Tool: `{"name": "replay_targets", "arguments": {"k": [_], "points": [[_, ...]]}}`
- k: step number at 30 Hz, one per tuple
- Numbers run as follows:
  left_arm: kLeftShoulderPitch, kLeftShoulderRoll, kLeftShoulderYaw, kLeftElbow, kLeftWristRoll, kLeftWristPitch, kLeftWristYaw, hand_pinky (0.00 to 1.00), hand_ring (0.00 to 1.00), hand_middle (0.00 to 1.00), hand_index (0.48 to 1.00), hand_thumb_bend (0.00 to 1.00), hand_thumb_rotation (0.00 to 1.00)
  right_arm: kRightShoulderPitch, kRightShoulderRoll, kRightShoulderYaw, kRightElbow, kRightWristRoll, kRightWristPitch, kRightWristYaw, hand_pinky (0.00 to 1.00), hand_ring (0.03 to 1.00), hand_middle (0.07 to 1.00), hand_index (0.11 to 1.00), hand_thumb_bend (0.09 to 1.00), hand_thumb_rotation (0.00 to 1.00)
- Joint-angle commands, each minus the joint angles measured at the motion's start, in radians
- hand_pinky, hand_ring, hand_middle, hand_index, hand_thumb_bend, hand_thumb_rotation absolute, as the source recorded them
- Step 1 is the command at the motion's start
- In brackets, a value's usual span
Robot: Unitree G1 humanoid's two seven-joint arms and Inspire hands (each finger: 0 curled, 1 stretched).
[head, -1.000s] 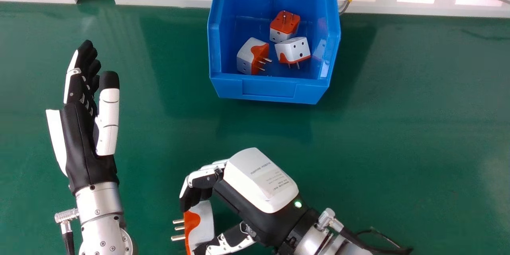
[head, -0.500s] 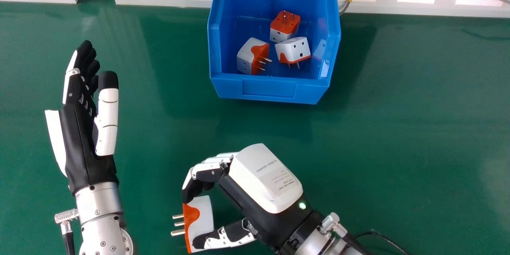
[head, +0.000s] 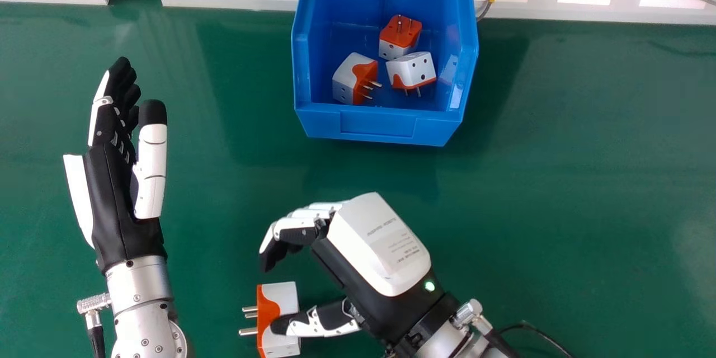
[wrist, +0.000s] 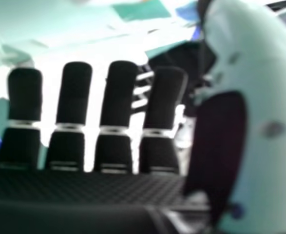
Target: Pick all objects and put in blue box
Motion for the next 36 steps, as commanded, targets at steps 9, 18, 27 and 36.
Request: {"name": "replay_targets", "arguments": {"k": [9,18,27,36], "points": [[0.005,0.002,-0.006,-0.018,0.014,-0.014,0.006,0.9,0.89,0.9,0.869,0.71,0.86,-0.013,-0.004,0.027,-0.021,0.03,-0.003,0.123,0.37,0.508,0.523,0.48,0.497,0.0],[0.005,0.005,-0.007,-0.015,0.008,-0.017,-0.001,0.9,0.89,0.9,0.869,0.71,0.86,0.012,-0.016,0.012,-0.074,0.07,0.025,0.285,0.42,0.564,0.587,0.548,0.586,0.06],[0.006,0.005,-0.006,-0.011,0.008,-0.018,-0.003,0.9,0.89,0.9,0.869,0.71,0.86,0.025,-0.008,0.012,-0.082,0.071,0.051,0.301,0.72,0.822,0.831,0.815,0.832,0.34],[0.009,0.004,-0.007,-0.017,0.011,-0.014,-0.002,0.9,0.9,0.91,0.871,0.71,0.86,0.034,-0.012,0.016,-0.11,0.062,0.084,0.318,0.92,0.963,0.965,0.962,0.966,0.52]]}}
